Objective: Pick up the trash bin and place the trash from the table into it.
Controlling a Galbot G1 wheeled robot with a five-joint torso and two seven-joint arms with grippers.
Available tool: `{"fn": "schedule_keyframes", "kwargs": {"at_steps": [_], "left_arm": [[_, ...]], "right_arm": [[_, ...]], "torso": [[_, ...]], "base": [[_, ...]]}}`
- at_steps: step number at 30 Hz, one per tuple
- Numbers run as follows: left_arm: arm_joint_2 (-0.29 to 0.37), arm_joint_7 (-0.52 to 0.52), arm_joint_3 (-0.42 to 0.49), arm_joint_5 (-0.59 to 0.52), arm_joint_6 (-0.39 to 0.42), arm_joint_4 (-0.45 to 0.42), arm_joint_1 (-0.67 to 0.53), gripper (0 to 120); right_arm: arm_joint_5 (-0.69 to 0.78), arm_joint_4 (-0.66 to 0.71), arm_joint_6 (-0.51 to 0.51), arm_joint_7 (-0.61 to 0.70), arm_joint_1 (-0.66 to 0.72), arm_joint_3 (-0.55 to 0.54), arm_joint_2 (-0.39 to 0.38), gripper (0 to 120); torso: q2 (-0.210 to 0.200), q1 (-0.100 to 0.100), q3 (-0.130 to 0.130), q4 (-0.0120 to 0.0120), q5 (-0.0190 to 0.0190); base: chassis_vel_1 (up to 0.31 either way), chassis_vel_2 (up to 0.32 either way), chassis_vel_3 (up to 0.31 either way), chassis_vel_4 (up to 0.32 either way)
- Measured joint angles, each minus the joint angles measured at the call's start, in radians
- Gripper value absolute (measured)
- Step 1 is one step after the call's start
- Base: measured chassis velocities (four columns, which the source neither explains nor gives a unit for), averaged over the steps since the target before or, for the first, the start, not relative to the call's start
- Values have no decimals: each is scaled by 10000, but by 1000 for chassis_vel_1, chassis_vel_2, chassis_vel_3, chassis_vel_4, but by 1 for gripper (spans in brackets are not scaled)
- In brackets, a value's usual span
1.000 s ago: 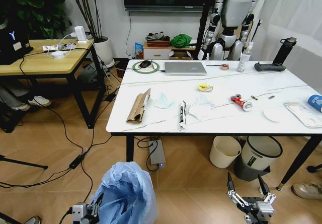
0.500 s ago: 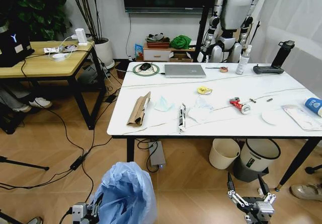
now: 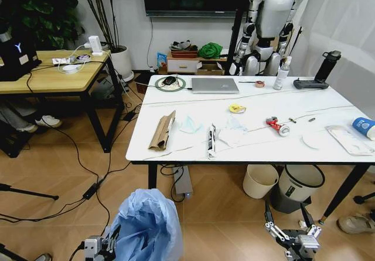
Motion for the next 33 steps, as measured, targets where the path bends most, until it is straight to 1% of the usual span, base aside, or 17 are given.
{"fn": "schedule_keyframes", "kwargs": {"at_steps": [1, 4, 5, 7, 10, 13, 16, 18, 22, 24, 26, 27, 28, 30, 31, 33], "left_arm": [[0, 0, 0, 0, 0, 0, 0, 0], [7, 2, 0, 0, 0, -6, 4, 0], [7, 1, -1, 4, -21, -6, 4, 0], [1, 1, 6, 17, -33, -6, 4, 0], [-4, 1, 15, 26, -42, -7, 4, 0], [-32, -131, 69, 174, -386, -8, 4, 0], [-41, -192, 85, 203, -520, -35, 10, 0], [-57, -198, 87, 306, -768, -69, 15, 0], [-69, -41, -124, 403, -707, -151, 88, 0], [-69, -26, -288, 324, -496, -221, 136, 0], [-50, -53, -559, 174, -78, -398, 238, 0], [-39, -87, -682, 137, 138, -472, 296, 0], [-39, -87, -682, 137, 138, -472, 296, 0], [-43, -117, -857, 71, 333, -550, 346, 0], [-64, -148, -1000, -29, 450, -622, 375, 0], [-138, -164, -1224, -233, 587, -779, 428, 0]], "right_arm": [[0, 0, 0, 0, 0, 0, 0, 100], [-4, 18, 0, -3, 0, -1, 0, 100], [-7, 34, 0, -5, 1, -5, 0, 100], [-7, 49, -1, -6, 0, -13, 0, 100], [-7, 52, -4, -7, 0, -16, 0, 100], [-4, 35, -21, -8, 9, -21, 0, 100], [7, 2, -43, -8, 30, -32, 0, 100], [78, -80, -128, -8, 100, -89, 0, 100], [467, -254, -350, -28, 220, -413, -54, 100], [776, -304, -542, -47, 317, -660, -382, 100], [1451, -240, -1161, 40, 654, -1083, -1250, 100], [1872, -39, -1704, 382, 879, -1322, -1712, 100], [1872, -39, -1704, 382, 879, -1322, -1712, 100], [2407, 279, -2471, 847, 1203, -1604, -2236, 100], [2786, 495, -2986, 1200, 1564, -1814, -2602, 100], [3429, 802, -3761, 1631, 2428, -2124, -3086, 100]], "torso": [[0, 0, 0, 0, 0], [247, 109, 141, 0, 0], [396, 174, 225, -1, 0], [517, 229, 289, 0, 0], [595, 266, 330, 0, 0], [828, 367, 465, -1, 0], [926, 410, 520, 0, 0], [999, 440, 561, 0, -1], [1020, 450, 576, -3, 2], [1020, 450, 577, -3, -1], [1013, 447, 571, -2, 1], [1005, 444, 568, -1, 4], [1005, 444, 568, -1, 4], [996, 441, 563, 0, -1], [987, 437, 559, 0, -1], [973, 432, 551, -1, 2]], "base": [[0, 0, 0, 0], [0, 0, 0, 0], [0, 0, 0, 0], [0, 0, 0, 0], [0, 0, 0, 0], [0, 0, 0, 0], [0, 0, 0, 0], [0, 0, 0, 0], [0, 0, 0, 0], [0, 0, 0, 0], [0, 0, 0, 0], [0, 0, 0, 0], [0, 0, 0, 0], [0, 0, 0, 0], [0, 0, 0, 0], [0, 0, 0, 0]]}}
